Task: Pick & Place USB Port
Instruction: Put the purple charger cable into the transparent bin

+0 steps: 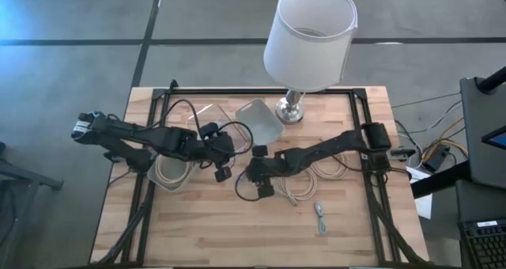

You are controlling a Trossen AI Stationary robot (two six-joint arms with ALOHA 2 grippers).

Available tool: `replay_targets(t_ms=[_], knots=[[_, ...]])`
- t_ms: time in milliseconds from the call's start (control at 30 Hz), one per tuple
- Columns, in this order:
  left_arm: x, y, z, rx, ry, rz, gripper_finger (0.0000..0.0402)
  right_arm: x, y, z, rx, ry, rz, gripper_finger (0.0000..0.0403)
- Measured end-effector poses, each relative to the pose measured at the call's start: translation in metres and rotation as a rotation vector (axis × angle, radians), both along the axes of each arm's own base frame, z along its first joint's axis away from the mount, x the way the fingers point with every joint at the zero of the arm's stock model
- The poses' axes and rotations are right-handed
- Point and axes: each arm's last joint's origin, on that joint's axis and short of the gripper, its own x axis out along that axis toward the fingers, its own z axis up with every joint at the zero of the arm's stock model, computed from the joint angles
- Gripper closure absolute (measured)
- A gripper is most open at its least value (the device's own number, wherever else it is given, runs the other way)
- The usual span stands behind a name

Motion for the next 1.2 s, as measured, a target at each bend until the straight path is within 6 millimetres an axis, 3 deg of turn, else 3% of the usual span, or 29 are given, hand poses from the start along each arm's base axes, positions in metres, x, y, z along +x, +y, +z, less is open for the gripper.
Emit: replay_targets(t_ms=[267,533,667,1000,1200], knots=[[0.000,0.000,0.000,0.000,-0.002,0.000,0.0335,0.028,0.001,-0.017,-0.003,0.140,-0.037,0.0197],[0.000,0.000,0.000,0.001,0.000,-0.001,0.0335,0.040,-0.003,-0.026,-0.023,0.274,-0.036,0.0202],[0.000,0.000,-0.002,0.001,0.002,-0.002,0.0335,0.038,0.002,-0.025,-0.036,0.289,0.003,0.0233],[0.002,-0.001,-0.009,-0.002,0.001,-0.005,0.0335,0.029,0.004,-0.014,-0.038,0.332,0.041,0.0363],[0.002,-0.002,-0.011,-0.031,-0.008,-0.002,0.0335,0.020,0.003,-0.010,-0.030,0.408,0.005,0.0366]])
